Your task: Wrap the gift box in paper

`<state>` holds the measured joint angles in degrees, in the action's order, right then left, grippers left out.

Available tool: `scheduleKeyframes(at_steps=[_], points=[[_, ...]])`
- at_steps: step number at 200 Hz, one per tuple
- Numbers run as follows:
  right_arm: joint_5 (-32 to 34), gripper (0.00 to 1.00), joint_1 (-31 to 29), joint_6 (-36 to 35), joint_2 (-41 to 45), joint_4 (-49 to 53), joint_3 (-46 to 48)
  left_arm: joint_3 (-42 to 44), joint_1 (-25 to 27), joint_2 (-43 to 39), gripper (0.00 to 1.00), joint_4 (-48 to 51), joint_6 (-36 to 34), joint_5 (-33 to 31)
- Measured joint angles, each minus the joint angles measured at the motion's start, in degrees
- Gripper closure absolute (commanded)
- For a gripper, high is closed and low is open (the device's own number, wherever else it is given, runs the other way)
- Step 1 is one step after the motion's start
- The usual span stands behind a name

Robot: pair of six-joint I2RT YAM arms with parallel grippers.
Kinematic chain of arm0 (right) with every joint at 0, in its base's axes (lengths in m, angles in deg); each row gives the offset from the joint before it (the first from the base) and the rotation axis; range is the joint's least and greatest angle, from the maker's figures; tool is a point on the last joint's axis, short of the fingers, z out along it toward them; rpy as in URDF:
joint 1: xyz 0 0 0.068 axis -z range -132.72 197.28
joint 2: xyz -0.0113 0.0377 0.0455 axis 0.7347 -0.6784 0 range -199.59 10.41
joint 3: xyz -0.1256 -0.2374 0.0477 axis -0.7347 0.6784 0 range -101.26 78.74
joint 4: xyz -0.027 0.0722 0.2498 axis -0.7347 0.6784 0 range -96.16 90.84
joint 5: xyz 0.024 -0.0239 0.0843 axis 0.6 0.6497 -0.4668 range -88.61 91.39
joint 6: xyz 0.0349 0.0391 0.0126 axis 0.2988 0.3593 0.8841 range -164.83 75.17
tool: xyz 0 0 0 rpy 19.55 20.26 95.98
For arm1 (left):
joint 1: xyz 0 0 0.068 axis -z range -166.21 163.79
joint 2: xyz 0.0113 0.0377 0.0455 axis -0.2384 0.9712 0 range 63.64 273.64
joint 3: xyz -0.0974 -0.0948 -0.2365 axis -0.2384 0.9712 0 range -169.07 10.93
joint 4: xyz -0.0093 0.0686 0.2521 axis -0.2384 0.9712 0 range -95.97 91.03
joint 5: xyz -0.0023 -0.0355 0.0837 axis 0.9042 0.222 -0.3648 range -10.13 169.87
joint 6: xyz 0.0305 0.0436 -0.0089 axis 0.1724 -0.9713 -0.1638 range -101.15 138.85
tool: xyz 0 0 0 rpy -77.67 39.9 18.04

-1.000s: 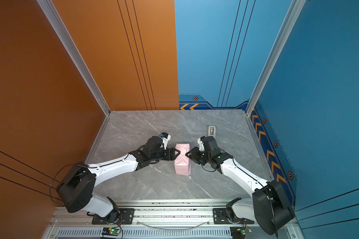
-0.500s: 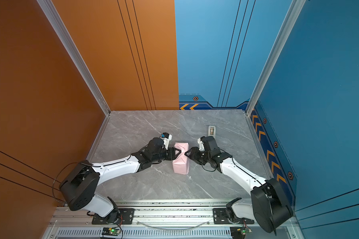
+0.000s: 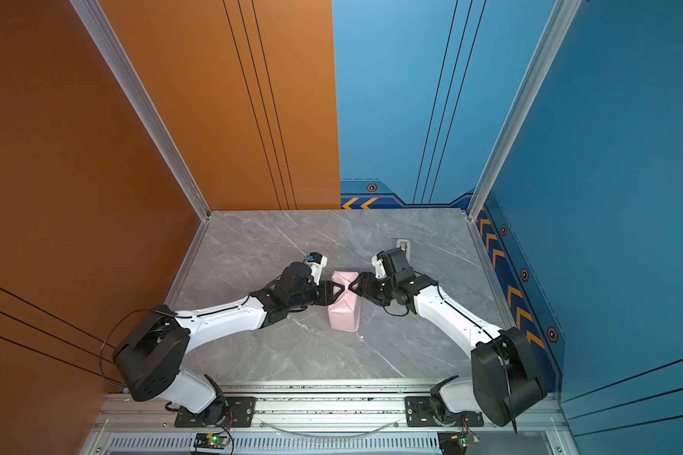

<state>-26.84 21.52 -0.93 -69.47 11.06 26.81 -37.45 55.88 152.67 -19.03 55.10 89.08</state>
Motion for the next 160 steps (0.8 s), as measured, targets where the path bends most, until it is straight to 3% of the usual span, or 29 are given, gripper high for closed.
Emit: scheduleKeyframes(at_steps=[33, 72, 116, 160], points=[[0.0, 0.63, -0.2, -2.1, -1.9, 1.1, -1.5, 0.0, 0.0, -0.2, 0.39, 0.3, -0.5, -0.3], [0.3, 0.67, -0.5, -2.6, -1.8, 1.4, -1.9, -0.1, -1.2, -1.3, 0.28, 2.9, 0.3, -0.5], [0.2, 0.68, -0.5, -1.7, -0.8, -1.2, 0.1, 0.0, -3.2, -1.7, 0.28, 3.7, 2.9, 0.3], [0.2, 0.66, -0.7, -1.3, -0.7, -2.6, 0.7, 1.1, -3.4, -0.8, 0.40, 0.3, 5.5, 2.2]])
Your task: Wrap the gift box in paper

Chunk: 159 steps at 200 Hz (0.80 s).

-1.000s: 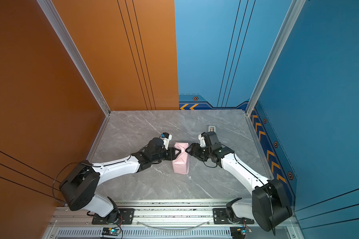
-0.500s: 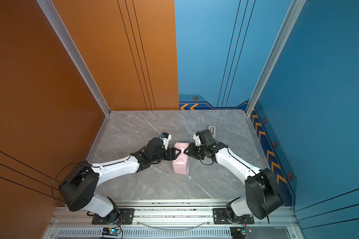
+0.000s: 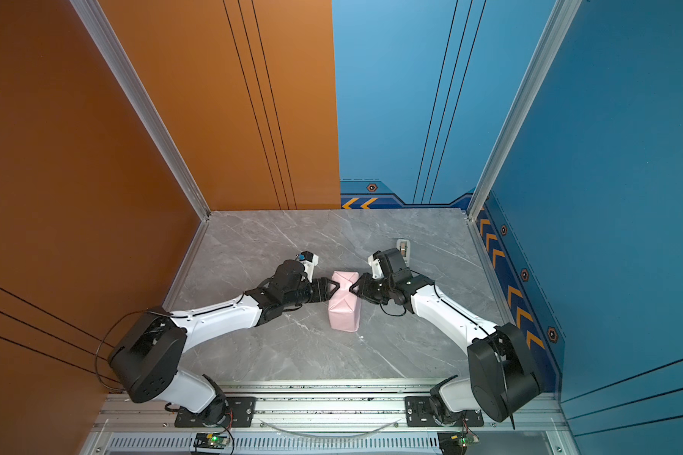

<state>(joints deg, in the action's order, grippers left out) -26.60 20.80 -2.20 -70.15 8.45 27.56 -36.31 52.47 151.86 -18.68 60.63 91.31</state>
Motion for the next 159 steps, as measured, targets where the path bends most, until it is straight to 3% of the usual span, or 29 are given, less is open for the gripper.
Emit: scheduleKeyframes(at_steps=[50, 105, 159], points=[[0.7, 0.47, 1.1, -0.7, 0.8, 1.2, 0.2, 1.2, 0.0, 0.7, 0.48, -3.9, -0.3, 0.9], [-2.6, 0.49, 14.5, -8.2, 6.5, 3.5, -0.9, 1.3, 0.4, 0.7, 0.48, -4.0, -2.3, 0.3], [-8.8, 0.56, 27.5, -19.5, -7.0, 2.7, -8.2, 0.5, 0.8, 0.6, 0.48, -2.3, -4.0, -0.8]])
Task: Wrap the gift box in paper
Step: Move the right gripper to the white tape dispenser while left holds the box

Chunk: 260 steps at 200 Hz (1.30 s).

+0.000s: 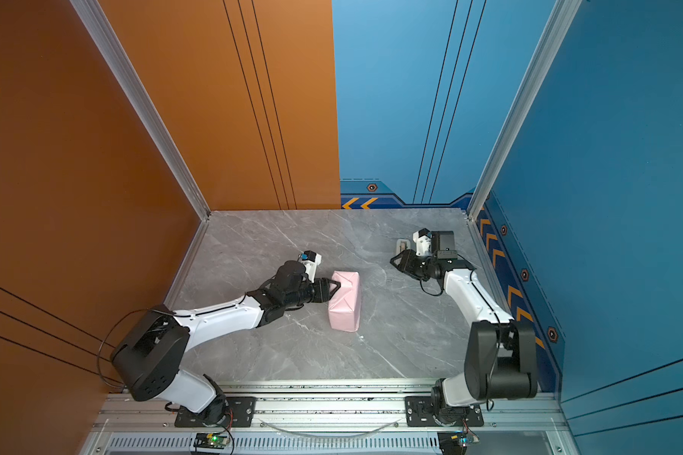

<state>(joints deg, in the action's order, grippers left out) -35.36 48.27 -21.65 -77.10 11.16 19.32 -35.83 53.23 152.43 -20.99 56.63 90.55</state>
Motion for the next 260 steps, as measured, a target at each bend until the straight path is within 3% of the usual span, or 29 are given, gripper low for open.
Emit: scheduleKeyframes(at_steps=[38, 95, 146, 196, 260], points=[[-3.6, 0.56, 4.9, -5.1, -11.0, -1.3, -5.6, -0.5, 0.1, 0.0, 0.48, 1.0, -0.5, -0.2], [-9.6, 0.58, 9.2, -8.0, -20.6, -3.7, -11.7, -1.5, 0.3, 0.0, 0.48, 2.9, -0.9, -0.8], [-14.2, 0.59, 9.4, -9.5, -27.1, -4.2, -14.5, -1.7, 0.4, -0.1, 0.48, 3.5, -0.9, -1.2], [-14.7, 0.61, 9.3, -11.2, -30.6, -4.2, -17.7, -1.9, 0.4, -0.2, 0.48, 3.9, -0.9, -1.4], [-13.9, 0.62, 8.7, -18.0, -34.1, 5.2, -24.4, -2.2, 0.4, -0.2, 0.48, 4.3, -1.6, -1.6]])
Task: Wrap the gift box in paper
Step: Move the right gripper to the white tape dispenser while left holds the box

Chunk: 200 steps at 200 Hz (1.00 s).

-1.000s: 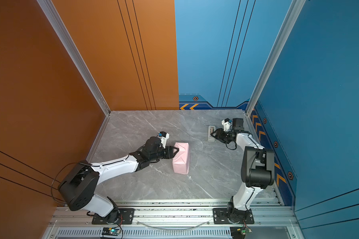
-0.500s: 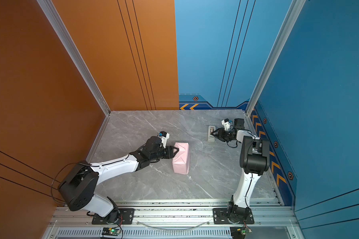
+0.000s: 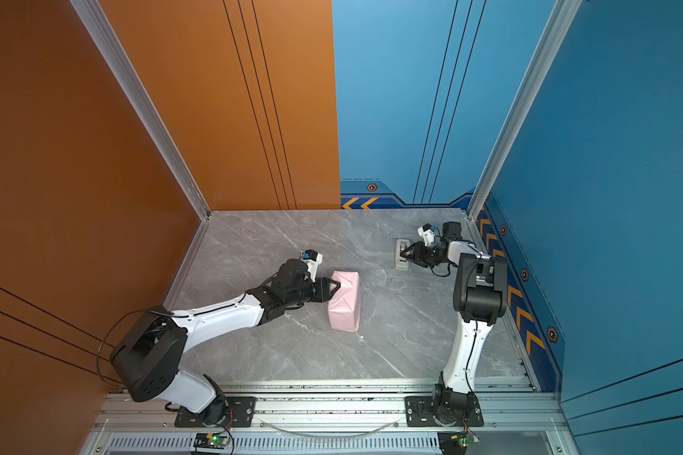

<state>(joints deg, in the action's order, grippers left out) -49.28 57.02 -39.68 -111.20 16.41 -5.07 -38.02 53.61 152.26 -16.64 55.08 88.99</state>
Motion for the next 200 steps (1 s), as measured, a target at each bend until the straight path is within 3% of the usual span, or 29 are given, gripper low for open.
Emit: scheduleKeyframes(at_steps=[127, 200], points=[[-0.9, 0.69, -0.9, -6.3, -5.6, 12.0, -9.8, 0.0, 0.0, 0.0, 0.48, 0.0, -0.4, -0.1], [-3.4, 0.85, -0.5, -6.6, -8.2, 14.4, -12.6, 0.0, 0.0, 0.0, 0.48, 0.0, -0.5, -0.1]])
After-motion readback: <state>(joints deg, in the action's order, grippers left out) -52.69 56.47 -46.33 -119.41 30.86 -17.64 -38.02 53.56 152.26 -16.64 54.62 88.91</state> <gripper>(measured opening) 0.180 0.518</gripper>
